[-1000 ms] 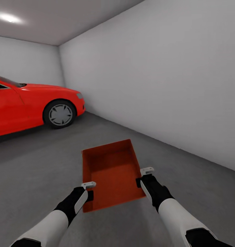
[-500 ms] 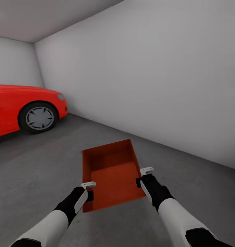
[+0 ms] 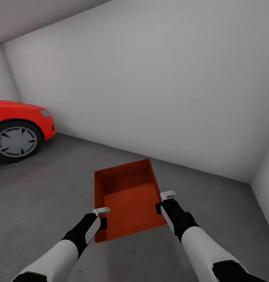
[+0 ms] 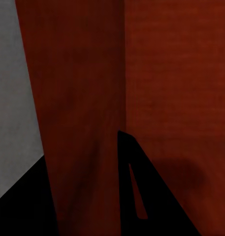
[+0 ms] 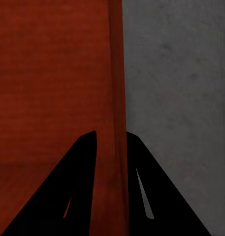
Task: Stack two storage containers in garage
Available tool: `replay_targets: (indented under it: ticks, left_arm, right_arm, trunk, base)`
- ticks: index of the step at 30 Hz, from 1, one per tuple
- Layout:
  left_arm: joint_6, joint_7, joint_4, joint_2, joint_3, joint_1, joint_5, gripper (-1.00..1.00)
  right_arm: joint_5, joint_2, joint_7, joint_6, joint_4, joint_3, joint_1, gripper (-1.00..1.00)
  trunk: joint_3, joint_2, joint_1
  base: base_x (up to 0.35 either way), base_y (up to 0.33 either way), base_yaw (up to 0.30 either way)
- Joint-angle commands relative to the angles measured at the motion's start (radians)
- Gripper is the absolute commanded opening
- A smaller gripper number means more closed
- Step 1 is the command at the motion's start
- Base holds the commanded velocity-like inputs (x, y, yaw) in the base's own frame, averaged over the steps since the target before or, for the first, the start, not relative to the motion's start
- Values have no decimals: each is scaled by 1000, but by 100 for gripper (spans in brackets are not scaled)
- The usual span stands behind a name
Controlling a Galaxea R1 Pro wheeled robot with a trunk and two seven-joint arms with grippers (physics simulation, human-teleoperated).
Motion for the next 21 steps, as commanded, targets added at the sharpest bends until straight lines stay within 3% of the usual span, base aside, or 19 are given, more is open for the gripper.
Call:
replay_targets:
  ticks: [1, 9, 21]
  left_arm:
    - [2, 0, 2, -1, 11, 0, 3, -100]
    - [2, 0, 3, -1, 11, 0, 3, -100]
    - [2, 0, 3, -1, 11, 0, 3, -100]
  right_arm:
    - [-56, 4, 42, -14, -3, -6, -1, -100]
    - [-56, 4, 43, -13, -3, -6, -1, -100]
    - [-56, 4, 43, -13, -3, -6, -1, -100]
  trunk:
    - [0, 0, 0]
    - [0, 0, 0]
    - [0, 0, 0]
  base:
    - [247, 208, -299]
    - [249, 208, -267]
    - [251, 207, -17]
